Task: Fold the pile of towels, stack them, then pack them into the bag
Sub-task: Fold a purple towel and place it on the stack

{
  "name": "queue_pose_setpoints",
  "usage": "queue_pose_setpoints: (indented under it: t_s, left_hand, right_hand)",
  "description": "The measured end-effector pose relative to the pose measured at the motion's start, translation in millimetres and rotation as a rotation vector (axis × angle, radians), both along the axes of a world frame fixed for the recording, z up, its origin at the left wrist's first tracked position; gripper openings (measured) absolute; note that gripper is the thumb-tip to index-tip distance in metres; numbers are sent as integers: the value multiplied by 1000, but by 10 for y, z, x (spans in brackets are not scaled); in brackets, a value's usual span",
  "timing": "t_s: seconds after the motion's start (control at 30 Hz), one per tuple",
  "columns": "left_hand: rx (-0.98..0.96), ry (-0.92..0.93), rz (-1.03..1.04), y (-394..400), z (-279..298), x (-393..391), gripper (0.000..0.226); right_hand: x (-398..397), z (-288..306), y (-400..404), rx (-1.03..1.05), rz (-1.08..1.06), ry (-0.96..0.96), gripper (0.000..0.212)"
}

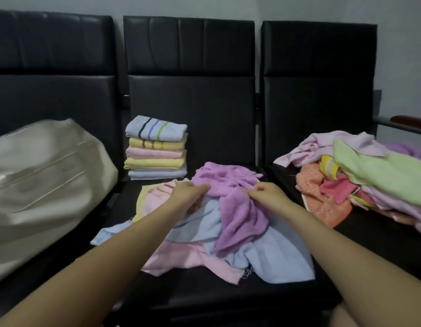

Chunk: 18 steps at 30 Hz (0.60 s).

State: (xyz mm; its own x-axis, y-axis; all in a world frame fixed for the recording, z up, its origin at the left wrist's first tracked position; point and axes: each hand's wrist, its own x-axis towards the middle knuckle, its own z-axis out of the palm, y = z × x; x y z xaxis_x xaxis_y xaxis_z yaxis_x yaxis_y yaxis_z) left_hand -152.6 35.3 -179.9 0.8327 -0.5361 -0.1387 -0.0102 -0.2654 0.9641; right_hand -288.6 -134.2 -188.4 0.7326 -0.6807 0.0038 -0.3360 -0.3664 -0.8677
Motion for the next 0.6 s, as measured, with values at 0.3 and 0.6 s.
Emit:
queue_pose_setpoints:
  t_s: [0.3,0.6]
  left_hand:
    - [-709,348,131,210,639,114,28]
    - [-431,140,91,374,489,233,20]
  right_hand:
    - [-176,652,208,617,-65,-500,23]
    - [-213,665,247,183,-105,-328,24]
